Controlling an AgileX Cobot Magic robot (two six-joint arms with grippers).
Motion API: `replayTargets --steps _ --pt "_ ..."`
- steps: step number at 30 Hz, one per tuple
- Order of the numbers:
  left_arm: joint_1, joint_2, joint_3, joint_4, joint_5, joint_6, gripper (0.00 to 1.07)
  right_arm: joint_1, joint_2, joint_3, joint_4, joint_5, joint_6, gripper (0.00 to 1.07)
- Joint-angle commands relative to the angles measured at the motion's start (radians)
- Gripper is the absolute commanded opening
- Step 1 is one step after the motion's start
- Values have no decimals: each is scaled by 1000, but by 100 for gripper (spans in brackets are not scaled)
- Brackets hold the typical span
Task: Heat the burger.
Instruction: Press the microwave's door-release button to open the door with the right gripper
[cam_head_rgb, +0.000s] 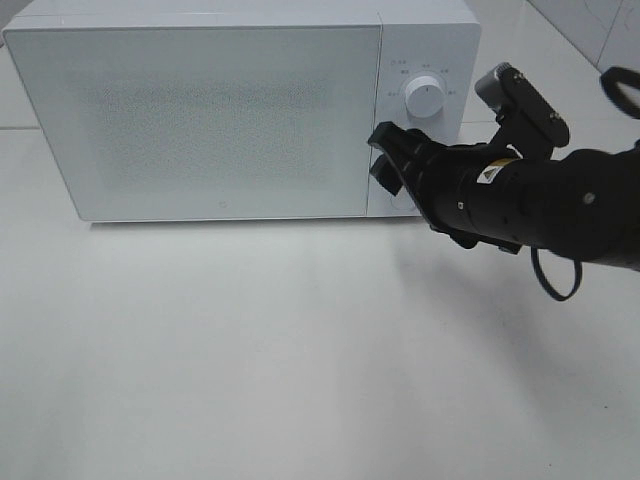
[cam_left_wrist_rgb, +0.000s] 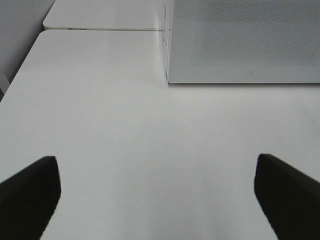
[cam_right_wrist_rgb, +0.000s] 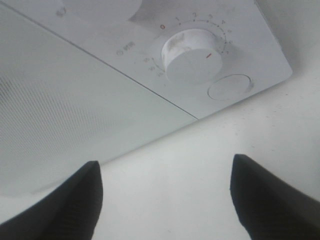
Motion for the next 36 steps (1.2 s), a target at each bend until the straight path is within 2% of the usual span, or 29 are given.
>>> replayTargets --steps 1,6,8,10,11,13,14,16,17,20,25,36 --pt "1 -22 6 0 -3 -8 98 -58 -73 -6 -79 223 -230 69" --pt "1 -22 6 0 -3 -8 98 -106 -133 -24 -174 417 -282 69" --pt "1 -22 6 0 -3 -8 98 -147 -201 -45 -308 610 -282 69" --pt "1 -22 6 0 -3 -8 98 -149 -224 -48 -332 642 -281 69" --pt "1 -22 6 0 -3 -8 98 -149 -272 -52 -383 726 -280 69" --pt "1 -22 6 0 -3 -8 98 -149 -295 -52 -400 757 -279 69" --pt "1 -22 6 0 -3 -8 98 -149 -346 -52 -432 835 -279 69" --pt "1 -22 6 0 -3 -8 98 -149 -377 -52 -446 879 -279 69" --pt "1 -22 6 0 -3 -8 98 -149 -438 -52 -462 967 -279 69" --pt "1 -22 6 0 -3 -8 98 -149 -469 -52 -470 1009 -279 69" --pt "1 -22 6 0 -3 -8 98 -148 -643 -52 -472 1200 -295 69" --pt "1 -22 6 0 -3 -8 98 -148 -974 -50 -503 1416 -345 69"
